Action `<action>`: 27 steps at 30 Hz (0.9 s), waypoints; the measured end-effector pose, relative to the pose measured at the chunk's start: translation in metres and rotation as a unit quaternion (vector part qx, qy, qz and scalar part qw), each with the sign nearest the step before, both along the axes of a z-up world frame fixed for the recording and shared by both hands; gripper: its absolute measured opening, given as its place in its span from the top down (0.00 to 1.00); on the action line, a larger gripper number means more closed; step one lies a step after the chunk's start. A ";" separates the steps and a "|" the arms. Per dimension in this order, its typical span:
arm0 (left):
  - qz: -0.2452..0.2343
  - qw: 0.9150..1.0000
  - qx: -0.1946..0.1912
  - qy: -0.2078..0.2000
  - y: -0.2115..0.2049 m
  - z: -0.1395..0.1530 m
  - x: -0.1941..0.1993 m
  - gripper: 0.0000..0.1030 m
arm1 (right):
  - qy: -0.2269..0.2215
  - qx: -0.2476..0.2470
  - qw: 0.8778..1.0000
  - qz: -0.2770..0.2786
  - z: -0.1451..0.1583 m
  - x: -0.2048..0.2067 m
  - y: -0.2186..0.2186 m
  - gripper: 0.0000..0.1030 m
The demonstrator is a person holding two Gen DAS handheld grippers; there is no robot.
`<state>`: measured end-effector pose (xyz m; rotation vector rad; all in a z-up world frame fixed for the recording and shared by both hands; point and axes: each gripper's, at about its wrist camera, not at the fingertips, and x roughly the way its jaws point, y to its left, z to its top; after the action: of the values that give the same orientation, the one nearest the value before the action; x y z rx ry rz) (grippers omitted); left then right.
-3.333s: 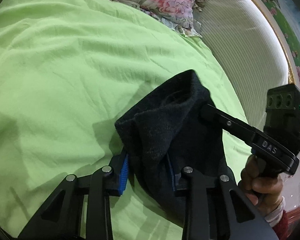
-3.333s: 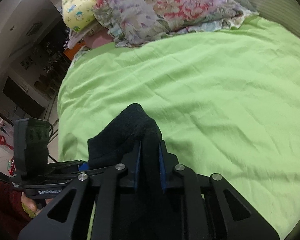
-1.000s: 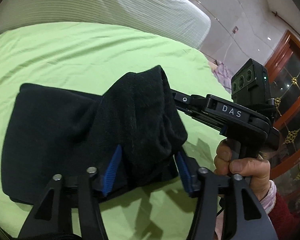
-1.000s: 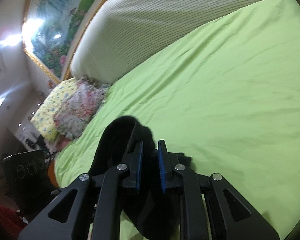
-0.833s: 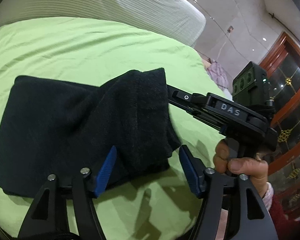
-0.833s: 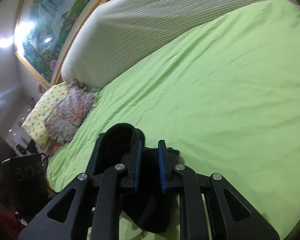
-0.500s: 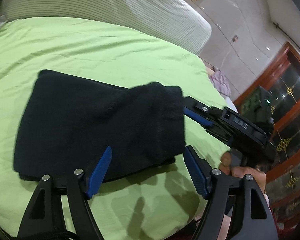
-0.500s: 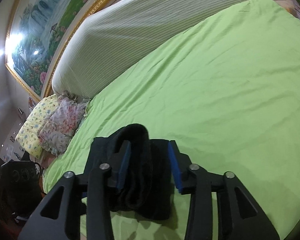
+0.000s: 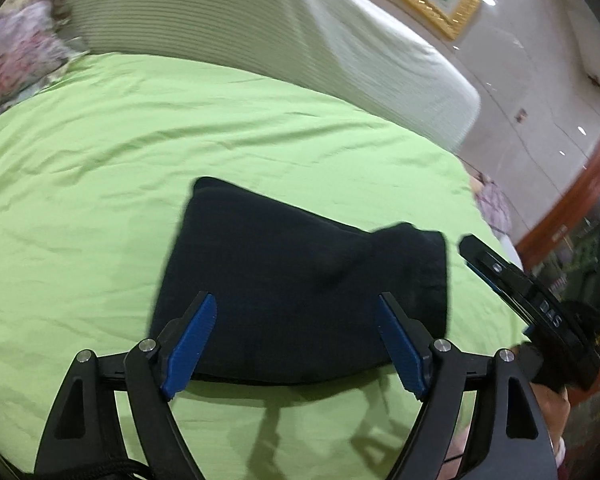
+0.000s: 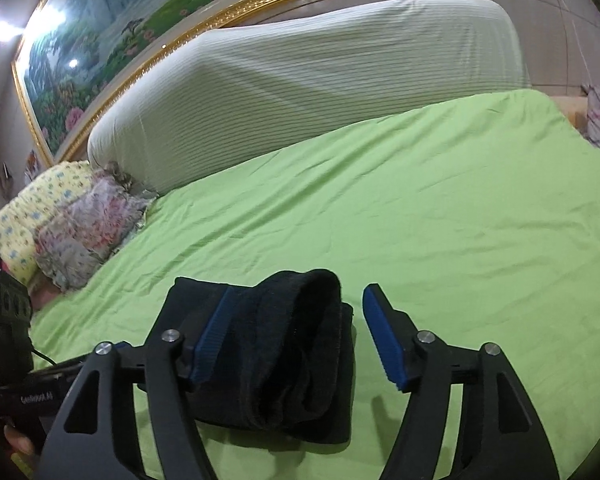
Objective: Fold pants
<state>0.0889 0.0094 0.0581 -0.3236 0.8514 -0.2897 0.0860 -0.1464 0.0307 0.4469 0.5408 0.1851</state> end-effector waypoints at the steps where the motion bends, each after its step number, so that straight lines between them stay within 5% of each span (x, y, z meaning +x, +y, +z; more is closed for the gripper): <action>1: 0.007 1.000 0.001 0.002 0.005 -0.002 0.000 0.21 | 0.003 -0.003 1.000 -0.002 -0.002 0.001 0.002 0.31; 11: 0.054 0.998 -0.003 0.030 0.037 -0.018 0.019 0.21 | 0.052 -0.010 0.998 -0.018 -0.026 0.010 0.006 0.29; 17: 0.055 0.997 0.002 0.050 0.040 -0.034 0.032 0.21 | 0.077 -0.061 0.994 -0.038 -0.039 0.012 0.005 0.29; 27: 0.054 0.995 -0.009 0.079 0.041 -0.058 0.054 0.21 | 0.100 -0.032 0.994 -0.025 -0.065 0.019 -0.008 0.28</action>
<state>0.1433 0.0508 0.0000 -0.4112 0.9847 -0.1720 0.1045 -0.1549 -0.0340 0.4174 0.7283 0.0744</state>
